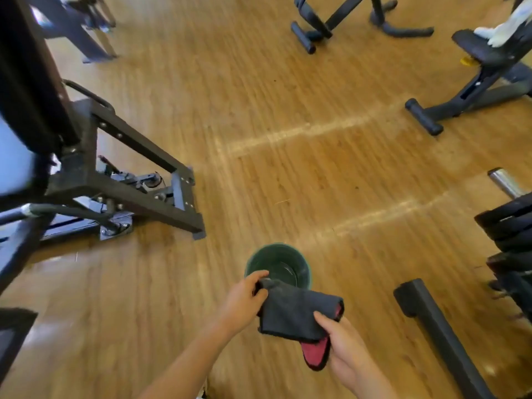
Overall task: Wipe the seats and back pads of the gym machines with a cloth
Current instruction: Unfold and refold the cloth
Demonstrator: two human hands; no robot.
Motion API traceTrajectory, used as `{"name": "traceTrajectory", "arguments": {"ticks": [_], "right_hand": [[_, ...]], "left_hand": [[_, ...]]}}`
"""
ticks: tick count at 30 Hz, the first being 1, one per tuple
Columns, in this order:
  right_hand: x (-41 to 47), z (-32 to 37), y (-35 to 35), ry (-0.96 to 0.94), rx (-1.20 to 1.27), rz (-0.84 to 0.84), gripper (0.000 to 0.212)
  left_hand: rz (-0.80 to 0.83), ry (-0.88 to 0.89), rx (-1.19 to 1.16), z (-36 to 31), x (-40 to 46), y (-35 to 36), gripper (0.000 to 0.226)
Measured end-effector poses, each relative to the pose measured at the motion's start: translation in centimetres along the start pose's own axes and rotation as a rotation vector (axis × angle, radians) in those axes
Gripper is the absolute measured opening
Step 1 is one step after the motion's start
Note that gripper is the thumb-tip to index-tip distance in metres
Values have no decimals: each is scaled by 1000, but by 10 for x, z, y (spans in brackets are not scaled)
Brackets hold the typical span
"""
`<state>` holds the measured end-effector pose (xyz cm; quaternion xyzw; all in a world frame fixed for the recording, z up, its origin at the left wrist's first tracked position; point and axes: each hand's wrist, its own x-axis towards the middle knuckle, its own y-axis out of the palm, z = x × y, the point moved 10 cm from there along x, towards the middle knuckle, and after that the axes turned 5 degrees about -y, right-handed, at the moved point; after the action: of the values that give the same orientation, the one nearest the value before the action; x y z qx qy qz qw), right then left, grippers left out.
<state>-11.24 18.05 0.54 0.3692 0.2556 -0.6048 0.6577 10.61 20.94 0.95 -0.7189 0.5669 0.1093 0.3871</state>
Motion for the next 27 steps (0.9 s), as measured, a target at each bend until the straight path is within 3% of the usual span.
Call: {"name": "traceTrajectory", "arguments": {"ticks": [4, 8, 12, 14, 18, 22, 27], "right_hand": [[65, -56, -36, 26, -99, -37, 25], [132, -90, -47, -38, -233, -52, 19], [168, -60, -35, -411, -607, -157, 9], [173, -55, -2, -640, -810, -115, 12], [212, -134, 40, -720, -1156, 84, 49], [240, -219, 47, -669, -1669, 238, 65], [233, -244, 47, -763, -1625, 240, 80]], "left_hand": [[51, -105, -67, 86, 28, 60, 48], [12, -99, -99, 153, 67, 85, 46], [-79, -112, -152, 203, 87, 83, 41], [-118, -104, -146, 228, 92, 80, 43], [-193, -94, -79, 265, 103, 68, 44], [-245, -102, -61, 279, 109, 66, 43], [-194, -58, 76, 269, 108, 87, 53]]}}
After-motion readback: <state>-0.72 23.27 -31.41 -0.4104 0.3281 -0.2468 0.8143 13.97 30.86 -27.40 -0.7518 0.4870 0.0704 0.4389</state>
